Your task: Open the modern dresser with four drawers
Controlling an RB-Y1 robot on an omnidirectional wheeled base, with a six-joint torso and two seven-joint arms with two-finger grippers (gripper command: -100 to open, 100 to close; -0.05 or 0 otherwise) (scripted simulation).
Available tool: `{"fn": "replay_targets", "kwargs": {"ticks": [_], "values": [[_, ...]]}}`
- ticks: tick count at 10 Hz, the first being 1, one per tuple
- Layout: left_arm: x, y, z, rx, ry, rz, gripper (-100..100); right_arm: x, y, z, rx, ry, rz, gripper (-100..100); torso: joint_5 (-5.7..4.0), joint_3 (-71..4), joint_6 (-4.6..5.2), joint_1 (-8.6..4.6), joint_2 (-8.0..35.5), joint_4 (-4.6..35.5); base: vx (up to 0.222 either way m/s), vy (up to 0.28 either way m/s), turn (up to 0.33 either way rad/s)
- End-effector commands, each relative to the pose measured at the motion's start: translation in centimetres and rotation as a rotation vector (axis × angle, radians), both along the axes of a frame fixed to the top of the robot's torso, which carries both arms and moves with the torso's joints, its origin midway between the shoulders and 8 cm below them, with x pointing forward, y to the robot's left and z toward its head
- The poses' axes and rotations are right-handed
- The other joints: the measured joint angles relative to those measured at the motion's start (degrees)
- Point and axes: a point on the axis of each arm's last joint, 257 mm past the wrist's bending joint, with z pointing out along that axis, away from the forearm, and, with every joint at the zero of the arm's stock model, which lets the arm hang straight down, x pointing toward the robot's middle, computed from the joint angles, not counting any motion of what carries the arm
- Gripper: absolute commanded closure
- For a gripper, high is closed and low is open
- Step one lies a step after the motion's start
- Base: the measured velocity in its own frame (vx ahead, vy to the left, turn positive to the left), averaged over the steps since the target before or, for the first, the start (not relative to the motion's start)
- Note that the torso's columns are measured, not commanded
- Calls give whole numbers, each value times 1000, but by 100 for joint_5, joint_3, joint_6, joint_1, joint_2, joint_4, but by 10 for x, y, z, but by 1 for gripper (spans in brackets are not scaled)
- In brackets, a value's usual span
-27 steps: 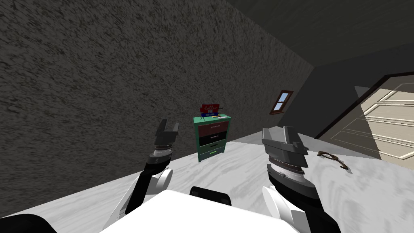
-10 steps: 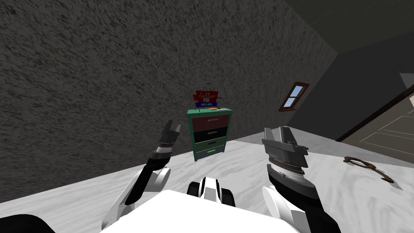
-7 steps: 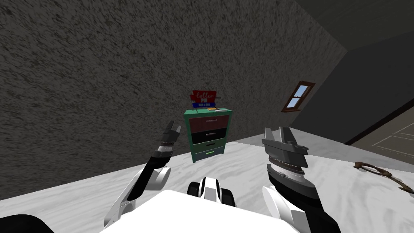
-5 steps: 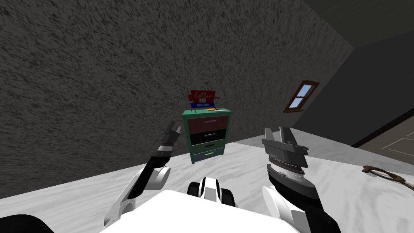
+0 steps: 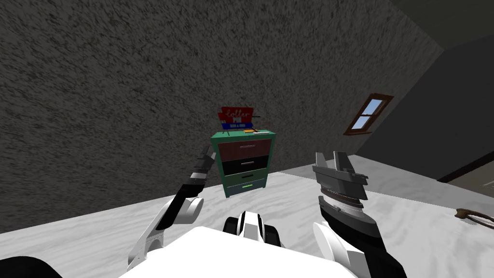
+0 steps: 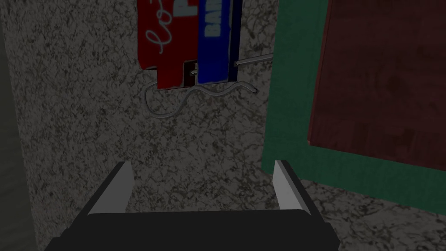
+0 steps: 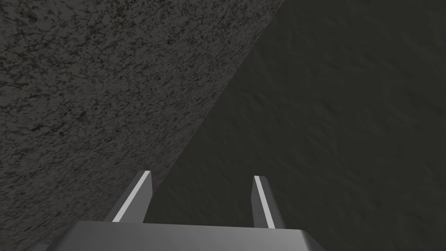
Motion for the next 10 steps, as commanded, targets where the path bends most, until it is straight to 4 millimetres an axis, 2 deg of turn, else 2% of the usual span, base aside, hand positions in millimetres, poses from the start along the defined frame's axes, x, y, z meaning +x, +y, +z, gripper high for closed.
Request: {"fn": "replay_targets", "kwargs": {"ticks": [1, 5, 10], "values": [[10, 9, -16, -19, 58, 22, -100, 0, 0, 0, 0, 0, 0, 0, -8, -3, 0, -34, -7, -1, 153, -194, 75], [20, 20, -36, -40, 130, 44, -100, 0, 0, 0, 0, 0, 0, 0, 3, 8, 0, 9, 11, 4, 93, -118, 51], [33, 35, -68, -64, 241, 73, -100, 0, 0, 0, 0, 0, 0, 0, -7, -6, 1, -24, -10, -2, 110, -141, 64]]}}
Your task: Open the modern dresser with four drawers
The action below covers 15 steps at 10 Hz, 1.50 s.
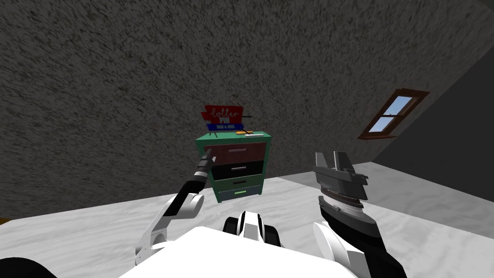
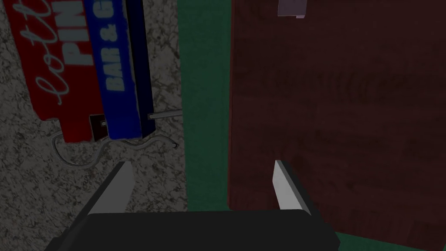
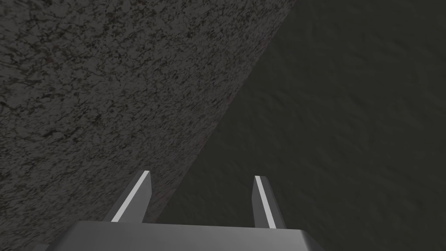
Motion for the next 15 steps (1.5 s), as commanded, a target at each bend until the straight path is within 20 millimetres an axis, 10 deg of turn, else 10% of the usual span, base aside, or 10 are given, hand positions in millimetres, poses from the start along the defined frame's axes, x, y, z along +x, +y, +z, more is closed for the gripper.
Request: {"fn": "replay_targets", "kwargs": {"ticks": [1, 8, 12, 13, 14, 15], "values": [[6, 8, -20, -17, 65, 16, -100, 0, 0, 0, 0, 0, 0, 0, 1, 0, 0, 5, 1, 0, 121, -182, 70], [17, 25, -65, -80, 206, 56, -100, 0, 0, 0, 0, 0, 0, 0, -2, 9, -1, -9, 14, 4, 92, -149, 62], [14, 26, -54, -71, 196, 57, -100, 0, 0, 0, 0, 0, 0, 0, 11, -7, -1, 35, -11, -3, 77, -13, -6], [17, 25, -61, -76, 198, 55, 100, 0, 0, 0, 0, 0, 0, 0, 5, 5, -1, 17, 12, 1, -74, 11, 27], [15, 25, -57, -74, 198, 56, 100, 0, 0, 0, 0, 0, 0, 0, 2, 31, -1, 9, 51, 13, -46, 9, 11], [12, 25, -49, -64, 193, 52, -100, 0, 0, 0, 0, 0, 0, 0, 15, 17, 3, 19, 18, -5, 1, -21, -3]]}}
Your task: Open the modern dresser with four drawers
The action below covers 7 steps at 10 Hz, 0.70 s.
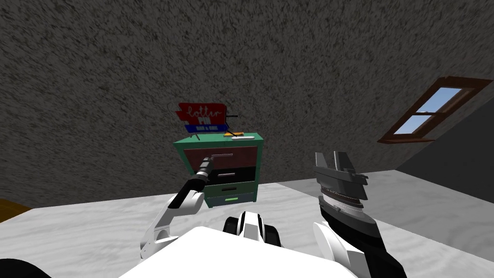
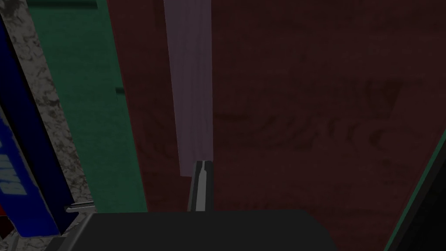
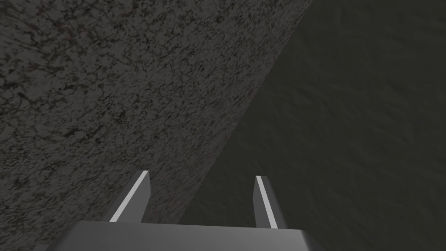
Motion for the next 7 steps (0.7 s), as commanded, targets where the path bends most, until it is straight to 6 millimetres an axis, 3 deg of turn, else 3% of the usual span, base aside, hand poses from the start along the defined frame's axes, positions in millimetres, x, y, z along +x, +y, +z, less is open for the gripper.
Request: {"fn": "replay_targets", "kwargs": {"ticks": [1, 7], "values": [[-6, 0, 6, 4, 12, -1, -100, 0, 0, 0, 0, 0, 0, 0, -7, -23, -2, -7, -30, -3, 19, -40, 4], [-18, 1, 16, -9, 34, 6, -100, 0, 0, 0, 0, 0, 0, 0, -10, -7, -3, 0, -2, 9, 37, -29, -1]]}}
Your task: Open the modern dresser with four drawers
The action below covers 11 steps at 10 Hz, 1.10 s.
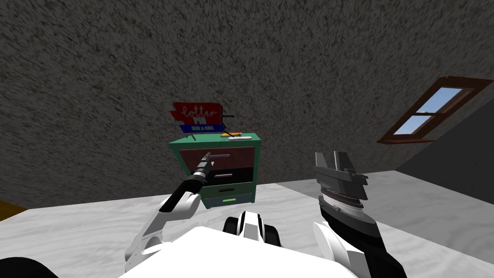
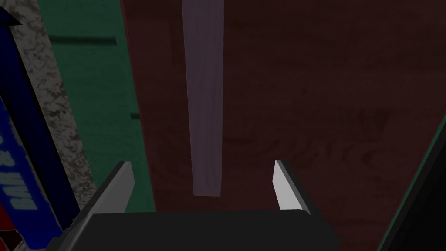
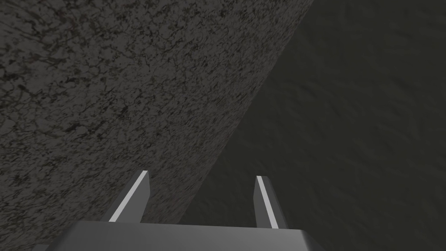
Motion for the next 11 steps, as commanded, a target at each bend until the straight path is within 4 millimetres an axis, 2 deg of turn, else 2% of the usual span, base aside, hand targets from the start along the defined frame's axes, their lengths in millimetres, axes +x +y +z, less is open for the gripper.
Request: {"fn": "replay_targets", "kwargs": {"ticks": [1, 2, 4, 7, 8, 9, 11], "values": [[-2, 0, 4, 1, -2, 1, -100, 0, 0, 0, 0, 0, 0, 0, 4, -15, 0, 14, -27, -6, 63, 24, -5], [-2, 0, 5, 1, -1, 1, 100, 0, 0, 0, 0, 0, 0, 0, 2, -12, -1, 2, -15, -6, 8, 4, 1], [-5, -2, 8, 2, -4, -3, 100, 0, 0, 0, 0, 0, 0, 0, -8, 20, -1, -28, 34, 9, -101, -32, 21], [-10, -6, 13, 4, -8, -9, 100, 0, 0, 0, 0, 0, 0, 0, -16, 18, -2, -23, 33, 18, -199, -41, 14], [-9, -4, 6, -1, 6, -8, 100, 0, 0, 0, 0, 0, 0, 0, -19, 10, -9, -15, 22, 24, -93, -21, -9], [0, 13, 18, 1, -42, -12, 100, 0, 0, 0, 0, 0, 0, 0, -20, -12, -10, -8, -15, 18, -260, 58, 299], [15, 29, 22, 1, -63, -25, 100, 0, 0, 0, 0, 0, 0, 0, 1, 35, -47, 57, 60, 39, -193, 70, 437]]}}
